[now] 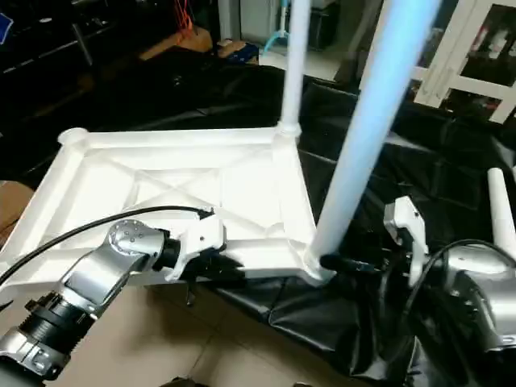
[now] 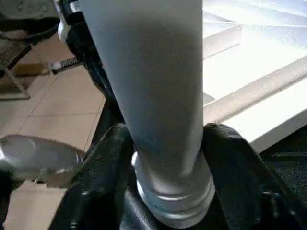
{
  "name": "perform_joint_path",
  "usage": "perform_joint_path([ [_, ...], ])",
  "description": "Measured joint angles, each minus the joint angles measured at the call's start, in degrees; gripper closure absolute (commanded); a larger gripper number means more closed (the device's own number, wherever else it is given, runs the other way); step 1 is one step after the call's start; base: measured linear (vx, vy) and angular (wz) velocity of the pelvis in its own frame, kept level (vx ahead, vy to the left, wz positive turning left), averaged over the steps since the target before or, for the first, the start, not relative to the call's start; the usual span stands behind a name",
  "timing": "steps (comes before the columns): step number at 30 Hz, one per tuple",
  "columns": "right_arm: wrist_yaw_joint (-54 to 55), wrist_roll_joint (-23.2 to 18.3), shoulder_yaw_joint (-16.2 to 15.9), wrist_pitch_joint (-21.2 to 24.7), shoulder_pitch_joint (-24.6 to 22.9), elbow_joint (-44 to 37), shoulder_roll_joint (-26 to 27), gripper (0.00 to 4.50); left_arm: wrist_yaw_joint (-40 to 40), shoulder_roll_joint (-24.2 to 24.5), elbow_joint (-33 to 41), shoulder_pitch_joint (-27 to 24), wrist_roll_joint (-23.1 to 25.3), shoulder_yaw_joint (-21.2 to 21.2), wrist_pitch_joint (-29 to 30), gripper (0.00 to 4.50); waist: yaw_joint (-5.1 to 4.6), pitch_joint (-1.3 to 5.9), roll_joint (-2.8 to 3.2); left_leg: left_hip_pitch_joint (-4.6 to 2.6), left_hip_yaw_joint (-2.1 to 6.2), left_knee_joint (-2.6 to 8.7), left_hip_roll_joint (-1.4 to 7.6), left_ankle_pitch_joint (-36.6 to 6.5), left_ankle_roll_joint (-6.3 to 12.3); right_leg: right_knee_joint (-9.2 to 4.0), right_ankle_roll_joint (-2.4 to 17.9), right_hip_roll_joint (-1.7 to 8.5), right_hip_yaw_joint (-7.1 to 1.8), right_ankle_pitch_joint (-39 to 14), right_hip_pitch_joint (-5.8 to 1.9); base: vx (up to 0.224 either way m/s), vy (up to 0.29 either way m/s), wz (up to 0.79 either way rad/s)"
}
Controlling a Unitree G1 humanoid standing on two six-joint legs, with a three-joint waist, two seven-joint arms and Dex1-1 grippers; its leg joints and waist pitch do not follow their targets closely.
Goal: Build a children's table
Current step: Rotate leg to tighten
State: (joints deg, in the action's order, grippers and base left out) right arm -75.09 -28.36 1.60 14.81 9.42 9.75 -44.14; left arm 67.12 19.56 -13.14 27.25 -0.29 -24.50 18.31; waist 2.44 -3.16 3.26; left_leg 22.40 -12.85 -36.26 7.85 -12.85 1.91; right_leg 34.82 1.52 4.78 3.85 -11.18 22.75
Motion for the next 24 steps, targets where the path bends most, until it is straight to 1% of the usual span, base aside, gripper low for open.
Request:
perform_joint_path([
  [2, -0.40, 0.05, -0.09, -0.11, 0.00, 0.16, 0.01, 2.39, 0.20, 0.04, -0.07, 0.00, 0.00, -0.10, -0.08, 4.50, -0.02, 0.00, -0.01, 0.00, -0.06, -0.04, 0.00, 0.01, 0.02, 0.03, 0.00, 0.06, 0.01, 0.00, -0.02, 0.000, 0.000, 0.00],
  [4, -0.42, 0.17, -0.10, -0.29, 0.04, 0.35, 0.05, 2.49, 0.18, 0.03, -0.08, 0.00, 0.00, -0.16, -0.10, 4.50, -0.08, 0.01, -0.04, -0.02, -0.11, -0.06, 0.00, 0.02, 0.04, 0.04, 0.00, 0.10, 0.01, 0.00, -0.05, 0.000, 0.000, 0.00],
  [6, -0.50, 0.64, -0.13, -0.66, 0.27, 0.57, 0.24, 2.54, 0.17, 0.05, -0.12, 0.00, 0.00, -0.16, -0.11, 4.50, -0.19, 0.02, -0.06, -0.02, -0.13, -0.07, 0.00, 0.02, 0.05, 0.05, 0.00, 0.11, 0.01, 0.00, -0.06, 0.000, 0.000, 0.00],
  [10, 0.03, 2.02, -0.15, -2.80, 1.40, 2.70, 1.82, 2.55, -0.42, 0.11, -0.40, 0.02, 0.02, -0.04, -0.16, 4.50, -0.50, 0.05, -0.16, -0.09, -0.13, -0.12, -0.01, 0.03, 0.05, 0.13, 0.00, 0.11, 0.01, 0.00, -0.08, 0.000, 0.000, 0.00],
  [11, 1.39, 2.29, 0.00, -3.67, 1.56, 3.48, 3.08, 2.56, -1.07, 0.08, -0.72, 0.13, 0.10, 0.06, -0.17, 4.50, -0.55, 0.10, -0.29, -0.14, -0.13, -0.12, -0.01, 0.04, 0.05, 0.17, 0.00, 0.11, 0.01, 0.00, -0.10, 0.000, 0.000, 0.00],
  [13, 3.44, 2.38, 0.33, -4.47, 1.61, 4.22, 4.65, 2.57, -1.96, -0.08, -1.14, 0.23, 0.22, 0.29, -0.16, 4.50, -0.81, 0.11, -0.32, -0.23, -0.13, -0.12, -0.01, 0.04, 0.04, 0.17, 0.01, 0.11, 0.01, 0.01, -0.17, 0.000, 0.000, 0.00],
  [15, 7.90, 2.70, 1.17, -4.93, 1.65, 4.93, 7.23, 2.57, -4.35, -1.30, -2.12, 0.62, 0.99, 0.89, 0.32, 4.50, -1.06, 0.14, -0.38, -0.38, -0.12, -0.12, 0.00, -0.02, -0.07, 0.16, 0.01, 0.11, 0.01, 0.01, -0.30, 0.000, 0.000, 0.00],
  [18, 17.71, 4.24, 2.80, -5.51, 2.71, 6.90, 12.20, 2.57, -9.56, -4.65, -4.67, 2.33, 2.27, 1.56, 2.47, 4.50, -1.59, 0.16, -0.42, -0.46, -0.14, -0.17, -0.01, -0.10, -0.23, 0.11, 0.01, 0.13, 0.00, 0.01, -0.41, 0.000, 0.000, 0.00],
  [19, 22.76, 5.08, 3.55, -5.62, 3.71, 7.83, 15.49, 2.57, -12.31, -6.25, -5.96, 3.22, 2.77, 2.09, 4.01, 4.50, -1.98, 0.25, -0.58, -0.51, -0.13, -0.17, -0.01, -0.08, -0.26, 0.13, 0.01, 0.13, 0.01, 0.01, -0.45, 0.000, 0.000, 0.00],
  [22, 35.51, 7.17, 4.70, -6.37, 6.58, 10.62, 22.01, 2.59, -19.10, -10.86, -8.67, 5.42, 3.19, 3.59, 8.84, 4.50, -2.75, 0.30, -0.60, -0.51, -0.14, -0.23, -0.01, -0.08, -0.28, 0.10, 0.02, 0.16, 0.01, 0.02, -0.46, 0.000, 0.000, 0.00],
  [24, 45.89, 9.52, 5.14, -7.54, 11.02, 14.72, 27.75, 2.59, -24.69, -14.89, -11.20, 7.27, 3.39, 5.85, 12.54, 4.50, -3.68, 0.30, -0.58, -0.51, -0.14, -0.24, -0.02, -0.08, -0.28, 0.09, 0.07, 0.17, 0.01, 0.04, -0.45, 0.000, 0.000, 0.00],
])
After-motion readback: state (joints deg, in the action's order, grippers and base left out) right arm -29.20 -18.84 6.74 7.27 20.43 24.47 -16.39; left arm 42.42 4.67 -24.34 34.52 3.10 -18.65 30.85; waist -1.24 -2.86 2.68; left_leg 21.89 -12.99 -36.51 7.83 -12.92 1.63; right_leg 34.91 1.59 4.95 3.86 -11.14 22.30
